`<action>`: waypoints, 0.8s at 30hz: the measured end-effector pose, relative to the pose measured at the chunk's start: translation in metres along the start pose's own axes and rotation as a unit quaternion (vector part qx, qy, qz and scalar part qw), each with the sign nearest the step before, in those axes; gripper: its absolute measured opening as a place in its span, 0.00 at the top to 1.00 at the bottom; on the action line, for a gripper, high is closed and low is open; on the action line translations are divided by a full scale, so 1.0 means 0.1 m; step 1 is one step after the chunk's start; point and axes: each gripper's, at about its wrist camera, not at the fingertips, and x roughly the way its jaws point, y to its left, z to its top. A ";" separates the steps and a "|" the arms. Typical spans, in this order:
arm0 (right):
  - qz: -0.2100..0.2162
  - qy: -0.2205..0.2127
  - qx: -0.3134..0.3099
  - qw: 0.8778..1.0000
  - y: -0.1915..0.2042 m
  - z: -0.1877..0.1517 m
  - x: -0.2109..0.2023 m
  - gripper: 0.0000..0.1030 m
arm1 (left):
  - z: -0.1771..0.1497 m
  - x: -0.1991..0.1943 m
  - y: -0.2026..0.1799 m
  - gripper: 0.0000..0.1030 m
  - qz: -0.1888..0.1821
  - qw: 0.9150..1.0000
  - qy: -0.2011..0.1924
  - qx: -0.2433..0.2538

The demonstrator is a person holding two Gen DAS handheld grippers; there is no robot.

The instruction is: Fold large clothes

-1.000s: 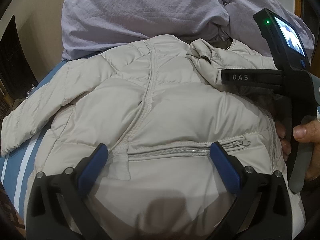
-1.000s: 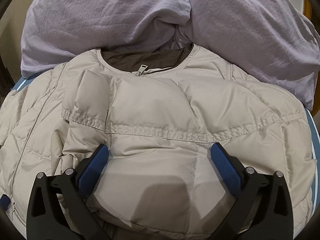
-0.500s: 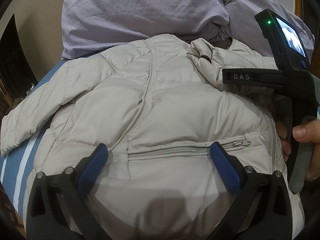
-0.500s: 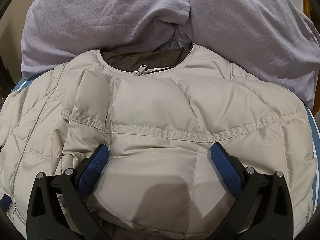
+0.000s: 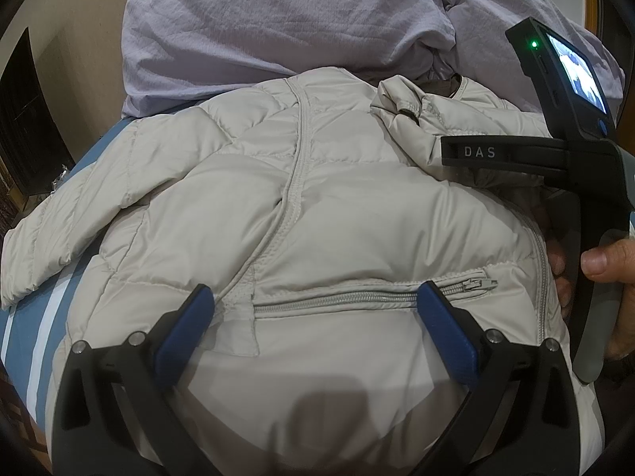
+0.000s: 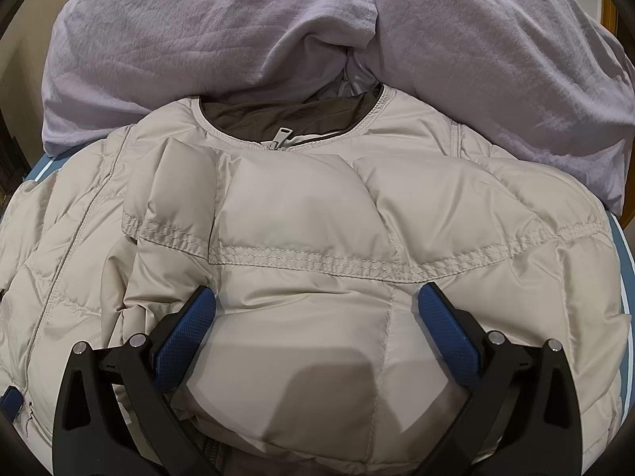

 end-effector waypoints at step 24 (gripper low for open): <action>0.007 0.000 0.012 1.000 -0.01 -0.01 -0.02 0.01 | 0.03 -0.44 0.95 0.02 0.067 0.995 -0.049 -0.057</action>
